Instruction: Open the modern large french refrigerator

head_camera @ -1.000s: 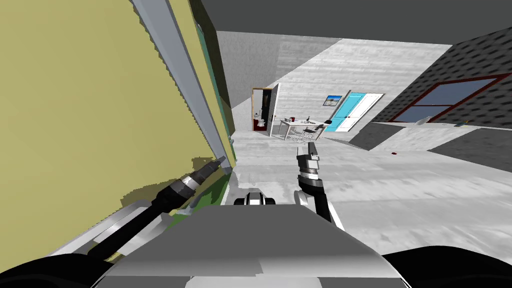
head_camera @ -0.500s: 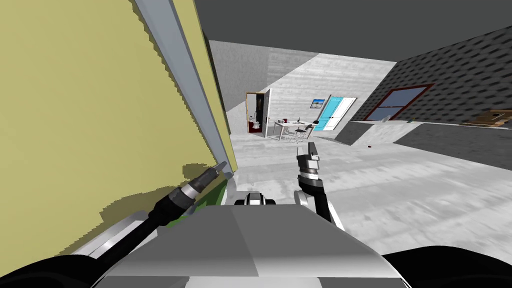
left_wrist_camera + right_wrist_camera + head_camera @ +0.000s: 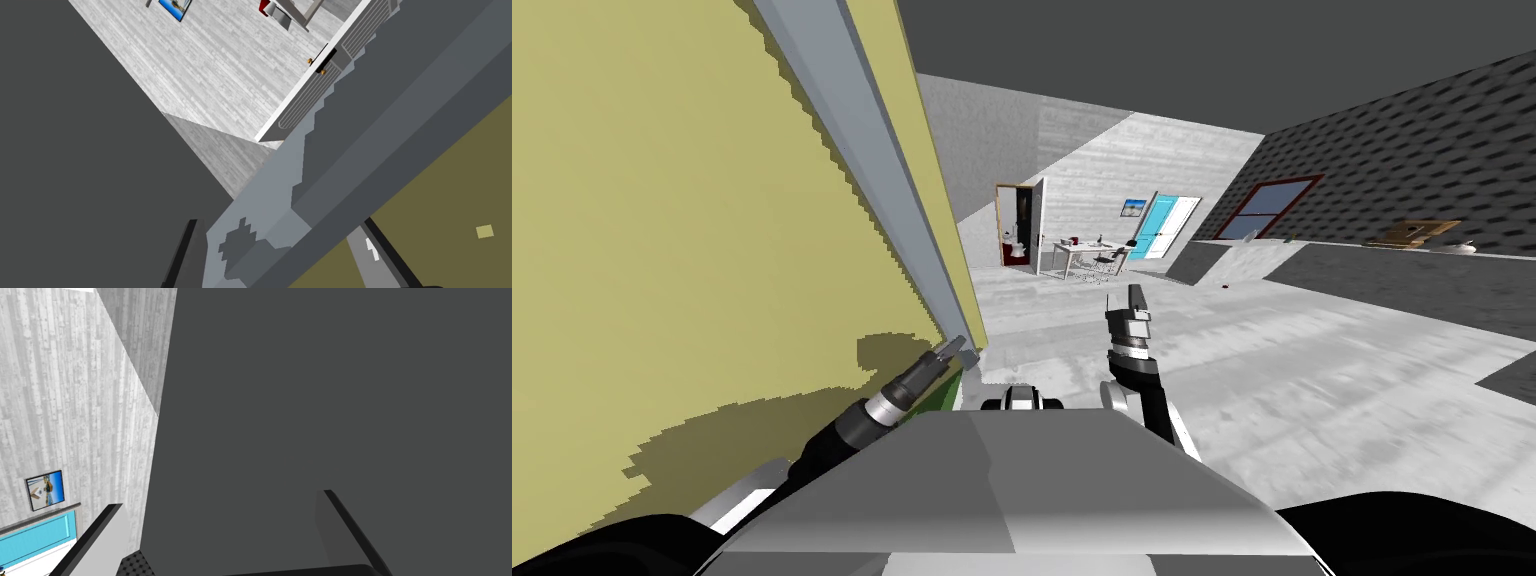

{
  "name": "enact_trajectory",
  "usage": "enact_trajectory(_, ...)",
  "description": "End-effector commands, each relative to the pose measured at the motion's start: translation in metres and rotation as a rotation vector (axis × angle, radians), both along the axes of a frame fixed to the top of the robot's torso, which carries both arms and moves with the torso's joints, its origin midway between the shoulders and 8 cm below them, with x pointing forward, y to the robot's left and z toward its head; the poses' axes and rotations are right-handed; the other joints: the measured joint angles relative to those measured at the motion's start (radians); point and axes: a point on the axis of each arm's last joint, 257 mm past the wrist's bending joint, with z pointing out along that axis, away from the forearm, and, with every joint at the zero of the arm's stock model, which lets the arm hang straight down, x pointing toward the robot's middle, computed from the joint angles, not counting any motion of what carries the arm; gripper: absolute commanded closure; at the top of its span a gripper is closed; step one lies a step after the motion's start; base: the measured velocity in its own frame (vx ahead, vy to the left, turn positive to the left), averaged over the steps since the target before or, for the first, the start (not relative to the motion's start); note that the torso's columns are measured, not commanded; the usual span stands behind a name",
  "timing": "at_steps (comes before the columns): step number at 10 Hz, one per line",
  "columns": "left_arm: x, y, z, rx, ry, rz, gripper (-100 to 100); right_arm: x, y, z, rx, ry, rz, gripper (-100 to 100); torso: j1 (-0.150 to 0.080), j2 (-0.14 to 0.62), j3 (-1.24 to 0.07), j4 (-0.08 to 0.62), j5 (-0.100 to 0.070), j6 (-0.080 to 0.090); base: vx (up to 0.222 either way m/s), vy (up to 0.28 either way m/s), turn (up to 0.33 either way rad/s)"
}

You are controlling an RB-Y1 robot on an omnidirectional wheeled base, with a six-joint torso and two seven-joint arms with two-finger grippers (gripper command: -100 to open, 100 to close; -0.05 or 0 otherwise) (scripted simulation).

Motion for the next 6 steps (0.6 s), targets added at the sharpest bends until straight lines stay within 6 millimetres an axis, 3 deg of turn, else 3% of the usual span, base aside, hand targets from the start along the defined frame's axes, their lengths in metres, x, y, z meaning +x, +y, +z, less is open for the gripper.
enact_trajectory(1, -0.007, 0.004, -0.019, -0.002, 0.064, 0.021, 100, 0.000, 0.000, 0.000, 0.000, 0.000, 0.000, 0, 0.002, 0.001, 0.001, 0.000, 0.001, 0.000, 0.006, -0.010, 0.012)
enact_trajectory(2, -0.007, 0.004, -0.019, -0.002, 0.064, 0.021, 100, 0.000, 0.000, 0.000, 0.000, 0.000, 0.000, 0, 0.001, 0.001, 0.001, 0.000, 0.001, 0.002, -0.006, 0.002, 0.003)
enact_trajectory(4, -0.022, -0.007, -0.018, -0.004, 0.023, 0.027, 100, 0.000, 0.000, 0.000, 0.000, 0.000, 0.000, 0, 0.000, -0.001, 0.000, -0.001, 0.001, 0.005, -0.020, 0.073, -0.313)
enact_trajectory(6, -0.034, -0.010, -0.023, -0.023, 0.050, 0.021, 100, 0.000, 0.000, 0.000, 0.000, 0.000, 0.000, 0, -0.003, -0.001, 0.000, 0.000, 0.000, 0.001, 0.006, 0.019, -0.014)
